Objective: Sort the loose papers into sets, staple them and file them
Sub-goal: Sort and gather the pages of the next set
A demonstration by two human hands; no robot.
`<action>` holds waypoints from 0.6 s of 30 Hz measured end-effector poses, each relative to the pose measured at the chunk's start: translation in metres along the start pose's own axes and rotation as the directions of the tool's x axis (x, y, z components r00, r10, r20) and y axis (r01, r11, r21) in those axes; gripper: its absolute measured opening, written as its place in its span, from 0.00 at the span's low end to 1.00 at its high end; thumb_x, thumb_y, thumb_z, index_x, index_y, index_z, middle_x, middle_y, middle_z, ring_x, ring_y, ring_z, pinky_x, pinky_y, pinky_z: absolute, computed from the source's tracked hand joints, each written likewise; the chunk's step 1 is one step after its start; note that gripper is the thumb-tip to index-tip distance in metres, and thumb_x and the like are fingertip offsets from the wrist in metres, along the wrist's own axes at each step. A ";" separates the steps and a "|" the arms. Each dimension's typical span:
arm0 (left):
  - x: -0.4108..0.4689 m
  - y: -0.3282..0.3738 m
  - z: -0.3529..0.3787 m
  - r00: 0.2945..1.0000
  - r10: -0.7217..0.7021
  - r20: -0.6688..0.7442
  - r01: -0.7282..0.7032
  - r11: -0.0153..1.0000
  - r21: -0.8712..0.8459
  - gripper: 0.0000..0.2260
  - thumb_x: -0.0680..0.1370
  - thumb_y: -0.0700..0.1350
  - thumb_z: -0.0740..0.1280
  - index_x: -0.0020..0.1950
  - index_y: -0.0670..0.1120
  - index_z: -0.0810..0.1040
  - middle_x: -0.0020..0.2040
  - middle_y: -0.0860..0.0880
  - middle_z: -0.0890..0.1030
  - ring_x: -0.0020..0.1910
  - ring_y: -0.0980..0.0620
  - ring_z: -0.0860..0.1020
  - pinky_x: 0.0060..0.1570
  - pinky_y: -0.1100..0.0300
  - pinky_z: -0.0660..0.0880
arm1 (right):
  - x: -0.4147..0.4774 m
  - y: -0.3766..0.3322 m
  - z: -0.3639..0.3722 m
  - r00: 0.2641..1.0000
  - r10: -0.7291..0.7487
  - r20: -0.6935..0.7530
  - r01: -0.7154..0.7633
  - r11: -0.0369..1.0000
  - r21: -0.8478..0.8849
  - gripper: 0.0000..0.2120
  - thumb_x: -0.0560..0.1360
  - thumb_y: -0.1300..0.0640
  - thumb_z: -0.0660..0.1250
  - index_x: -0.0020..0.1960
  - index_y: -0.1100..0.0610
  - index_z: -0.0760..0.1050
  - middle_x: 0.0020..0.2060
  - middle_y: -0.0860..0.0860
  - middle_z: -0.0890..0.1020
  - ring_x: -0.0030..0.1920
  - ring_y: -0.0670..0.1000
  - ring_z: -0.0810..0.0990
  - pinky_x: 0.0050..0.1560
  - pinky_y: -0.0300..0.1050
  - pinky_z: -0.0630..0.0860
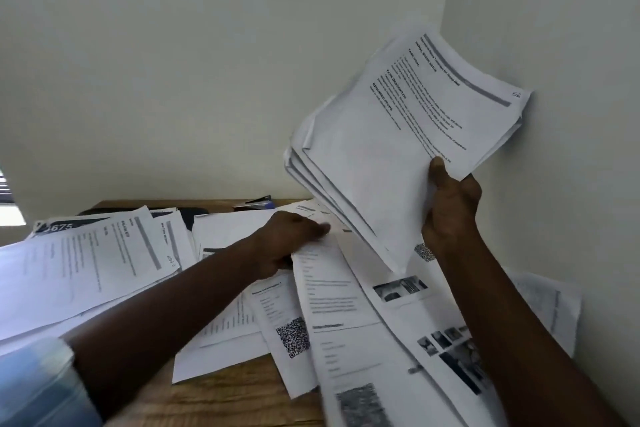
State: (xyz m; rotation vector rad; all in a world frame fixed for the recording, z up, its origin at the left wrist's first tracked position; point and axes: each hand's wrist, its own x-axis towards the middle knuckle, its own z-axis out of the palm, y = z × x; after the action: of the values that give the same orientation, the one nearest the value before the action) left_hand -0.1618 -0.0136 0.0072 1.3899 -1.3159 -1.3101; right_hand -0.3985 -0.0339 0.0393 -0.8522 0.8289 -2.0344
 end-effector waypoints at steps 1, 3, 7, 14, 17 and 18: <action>-0.006 0.001 0.002 0.999 -0.041 0.029 0.044 0.990 -0.132 0.19 0.79 0.51 0.73 0.61 0.37 0.82 0.49 0.41 0.84 0.43 0.44 0.82 0.37 0.58 0.77 | 0.000 -0.003 0.000 1.000 -0.010 -0.004 0.010 1.000 -0.019 0.13 0.81 0.62 0.69 0.65 0.59 0.80 0.55 0.50 0.87 0.56 0.51 0.86 0.63 0.53 0.80; -0.024 -0.005 0.003 0.991 -0.079 0.112 0.110 0.948 -0.298 0.23 0.79 0.59 0.70 0.64 0.42 0.82 0.58 0.40 0.86 0.50 0.41 0.84 0.44 0.52 0.82 | 0.001 -0.008 -0.001 1.000 -0.030 0.005 0.031 0.999 -0.041 0.14 0.81 0.62 0.69 0.66 0.59 0.79 0.58 0.52 0.86 0.58 0.53 0.85 0.65 0.56 0.79; -0.066 -0.024 0.012 0.997 -0.045 0.069 0.058 0.978 -0.202 0.24 0.76 0.49 0.76 0.68 0.46 0.73 0.52 0.41 0.87 0.47 0.42 0.87 0.44 0.46 0.84 | 0.003 -0.011 -0.011 0.999 -0.040 -0.015 0.040 0.999 -0.023 0.15 0.81 0.61 0.70 0.67 0.60 0.79 0.60 0.53 0.85 0.61 0.56 0.84 0.66 0.61 0.78; -0.043 -0.024 0.052 0.998 0.036 0.048 -0.020 0.951 -0.307 0.28 0.76 0.41 0.78 0.73 0.41 0.70 0.59 0.38 0.84 0.54 0.37 0.86 0.50 0.36 0.83 | -0.008 -0.039 0.000 0.998 -0.066 -0.021 0.064 0.994 -0.091 0.06 0.80 0.60 0.71 0.55 0.54 0.83 0.51 0.49 0.88 0.55 0.52 0.86 0.65 0.57 0.80; -0.034 -0.011 0.058 0.970 0.021 0.243 0.071 0.928 -0.366 0.24 0.85 0.58 0.62 0.68 0.39 0.77 0.60 0.37 0.84 0.57 0.35 0.84 0.56 0.41 0.81 | -0.014 -0.056 0.000 0.995 -0.095 0.030 0.099 0.972 -0.212 0.07 0.81 0.61 0.69 0.48 0.51 0.82 0.43 0.43 0.87 0.46 0.45 0.86 0.60 0.49 0.82; -0.033 -0.005 0.052 0.967 0.020 0.253 0.088 0.908 -0.409 0.28 0.84 0.63 0.59 0.64 0.40 0.79 0.58 0.38 0.84 0.54 0.36 0.84 0.51 0.46 0.82 | -0.017 -0.060 -0.003 0.993 -0.105 0.054 0.115 0.960 -0.255 0.07 0.81 0.61 0.69 0.48 0.50 0.82 0.43 0.42 0.87 0.46 0.44 0.86 0.57 0.47 0.82</action>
State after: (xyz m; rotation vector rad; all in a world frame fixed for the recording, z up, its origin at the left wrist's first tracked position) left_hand -0.2096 0.0247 -0.0004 0.9743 -1.0839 -1.7194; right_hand -0.4160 0.0104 0.0793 -1.1008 1.0605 -2.0251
